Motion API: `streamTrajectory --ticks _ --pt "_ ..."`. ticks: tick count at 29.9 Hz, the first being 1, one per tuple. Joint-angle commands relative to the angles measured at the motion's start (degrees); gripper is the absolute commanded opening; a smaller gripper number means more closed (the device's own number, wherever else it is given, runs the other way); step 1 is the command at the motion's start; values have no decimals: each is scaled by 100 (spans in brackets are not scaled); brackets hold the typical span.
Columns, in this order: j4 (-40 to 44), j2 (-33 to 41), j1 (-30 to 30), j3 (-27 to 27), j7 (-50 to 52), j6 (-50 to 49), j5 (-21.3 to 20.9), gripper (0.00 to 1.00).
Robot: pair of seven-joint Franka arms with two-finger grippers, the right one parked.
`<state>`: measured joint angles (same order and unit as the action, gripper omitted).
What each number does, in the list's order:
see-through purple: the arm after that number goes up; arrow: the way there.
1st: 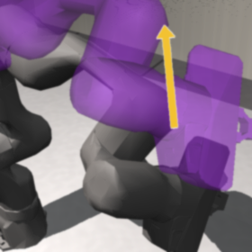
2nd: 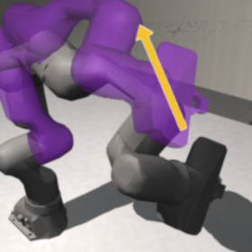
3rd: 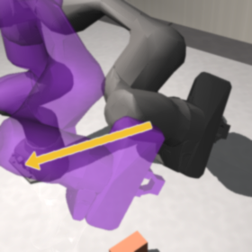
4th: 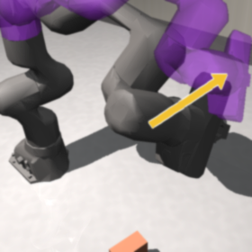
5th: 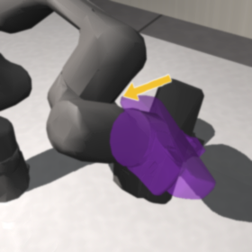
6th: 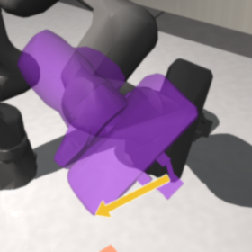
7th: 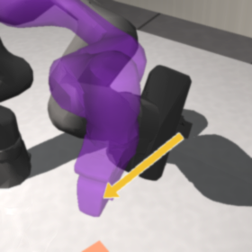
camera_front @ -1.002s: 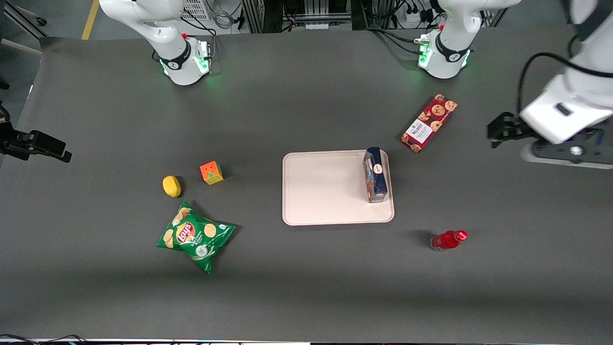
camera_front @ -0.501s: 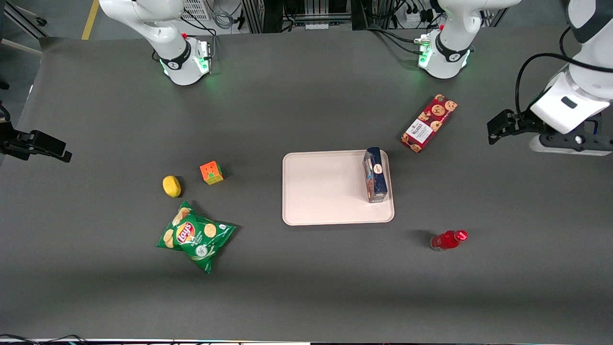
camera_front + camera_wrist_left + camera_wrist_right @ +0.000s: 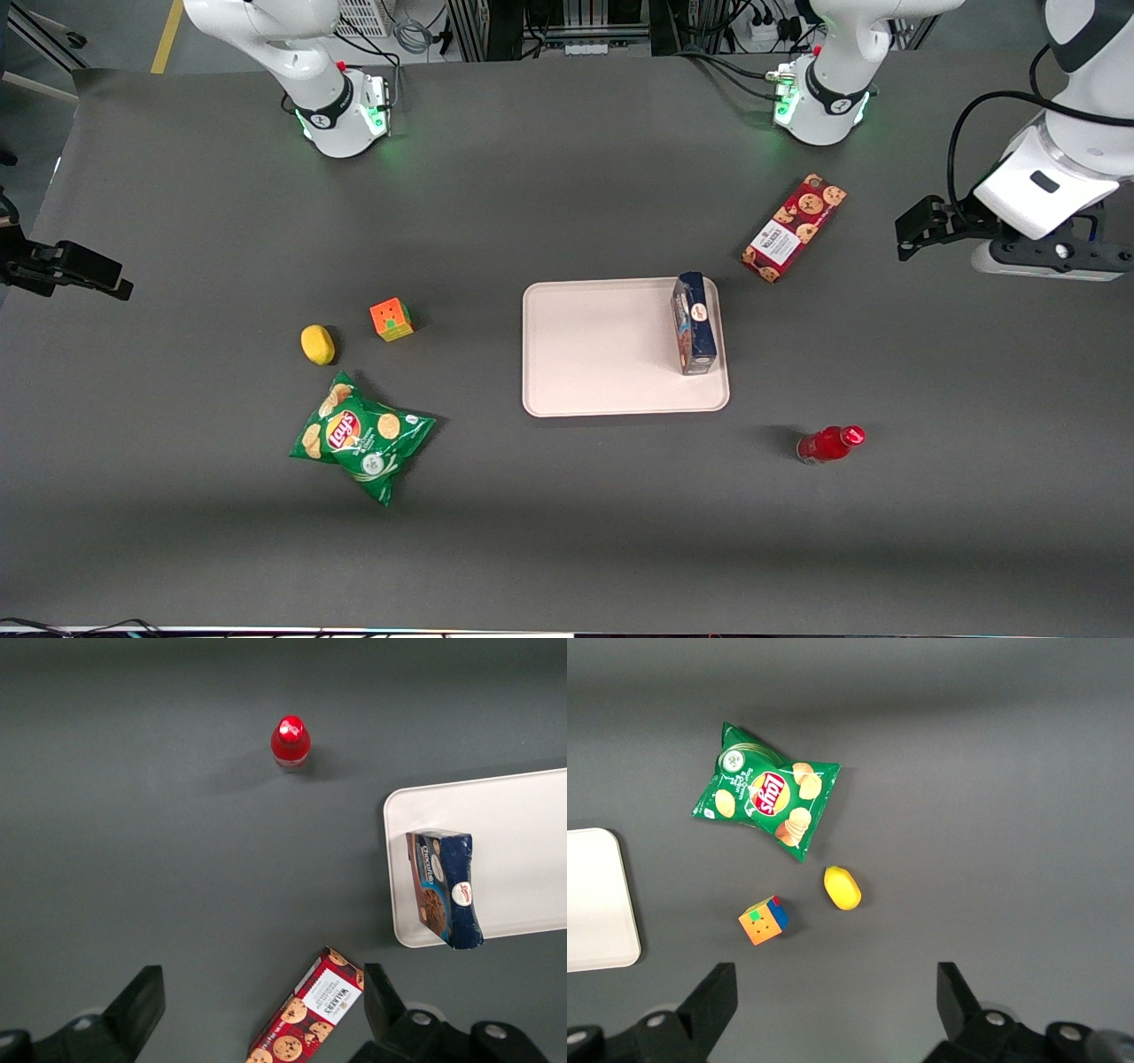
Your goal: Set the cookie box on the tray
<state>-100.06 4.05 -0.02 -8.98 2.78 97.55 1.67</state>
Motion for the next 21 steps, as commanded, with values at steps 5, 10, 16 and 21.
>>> streamTrajectory --ticks 5,10,16,21 --pt "-119 96 186 133 -93 -16 71 100" --pt "-119 78 186 142 -102 -7 71 100" --pt "-118 70 186 133 -58 28 53 100" --pt "-119 8 169 133 -49 107 -228 100"
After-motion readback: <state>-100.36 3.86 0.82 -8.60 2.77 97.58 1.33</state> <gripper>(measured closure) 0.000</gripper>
